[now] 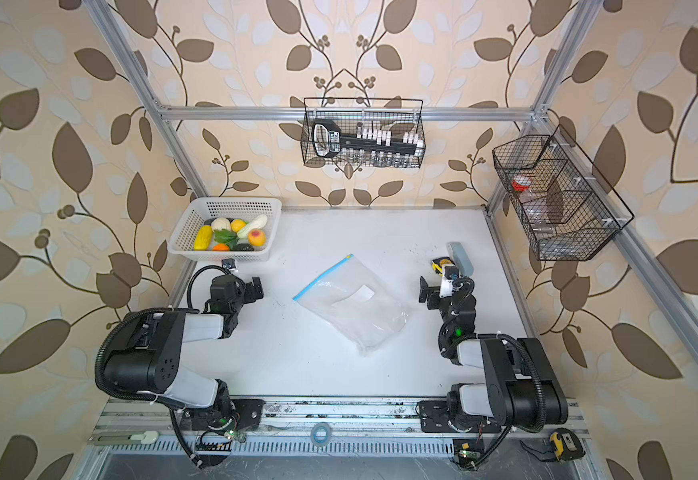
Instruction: Place the food in the zip-top bag and seal the zipper
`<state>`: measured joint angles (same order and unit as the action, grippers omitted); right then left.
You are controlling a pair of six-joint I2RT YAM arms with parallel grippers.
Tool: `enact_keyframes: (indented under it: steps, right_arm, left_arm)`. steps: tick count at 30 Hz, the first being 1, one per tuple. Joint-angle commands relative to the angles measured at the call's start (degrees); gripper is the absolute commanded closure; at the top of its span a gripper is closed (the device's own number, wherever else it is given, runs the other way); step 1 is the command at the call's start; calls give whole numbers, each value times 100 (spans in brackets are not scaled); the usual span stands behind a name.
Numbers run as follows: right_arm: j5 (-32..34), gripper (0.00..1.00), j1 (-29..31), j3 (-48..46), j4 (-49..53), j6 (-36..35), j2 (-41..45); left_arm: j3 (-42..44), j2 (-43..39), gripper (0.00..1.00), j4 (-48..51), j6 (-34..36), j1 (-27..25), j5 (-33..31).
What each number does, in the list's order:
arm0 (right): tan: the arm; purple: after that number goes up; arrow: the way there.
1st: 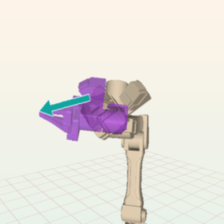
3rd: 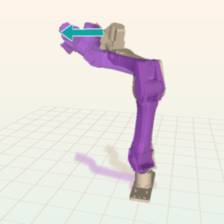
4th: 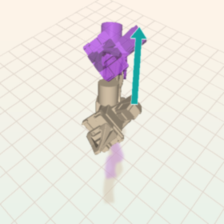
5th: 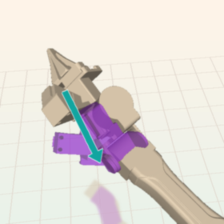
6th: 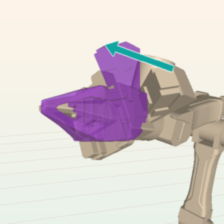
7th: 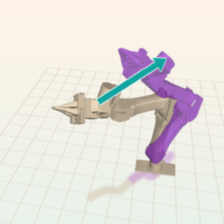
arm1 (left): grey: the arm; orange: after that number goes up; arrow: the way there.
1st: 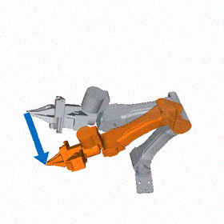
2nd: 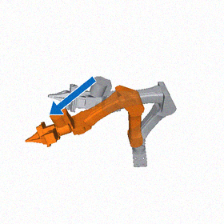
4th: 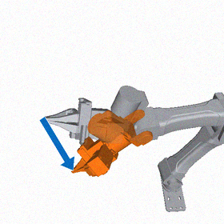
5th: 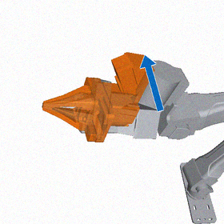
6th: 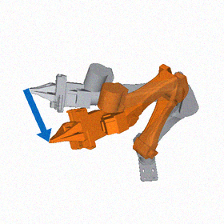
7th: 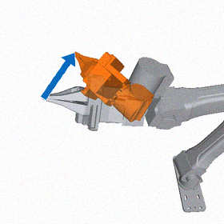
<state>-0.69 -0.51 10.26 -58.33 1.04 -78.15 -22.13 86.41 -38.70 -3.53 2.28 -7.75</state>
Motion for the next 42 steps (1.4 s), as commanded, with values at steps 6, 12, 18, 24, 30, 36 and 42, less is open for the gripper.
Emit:
enact_keyframes:
  steps: [6,12,18,24,30,36,42]
  right_arm:
    - [-149,0,-44,110,-33,-58,-59]
    - [-185,0,-67,106,-42,-50,-57]
    - [-195,0,-72,96,-51,-48,-55]
    - [-195,0,-72,99,-63,-45,-53]
    - [-204,0,-80,81,-72,-46,-60]
    - [-211,0,-88,81,-84,-42,-59]
    - [-221,0,-91,76,-86,-26,-52]
  left_arm:
    - [-186,16,1,-68,23,-19,-40]
    - [-178,10,1,-69,19,-19,-38]
    - [-191,18,1,-70,25,-18,-37]
    - [-187,25,1,-59,26,-20,-38]
    - [-169,11,1,-83,21,-20,-40]
    - [-178,7,1,-80,27,-18,-40]
    - [-182,16,1,-76,21,-18,-40]
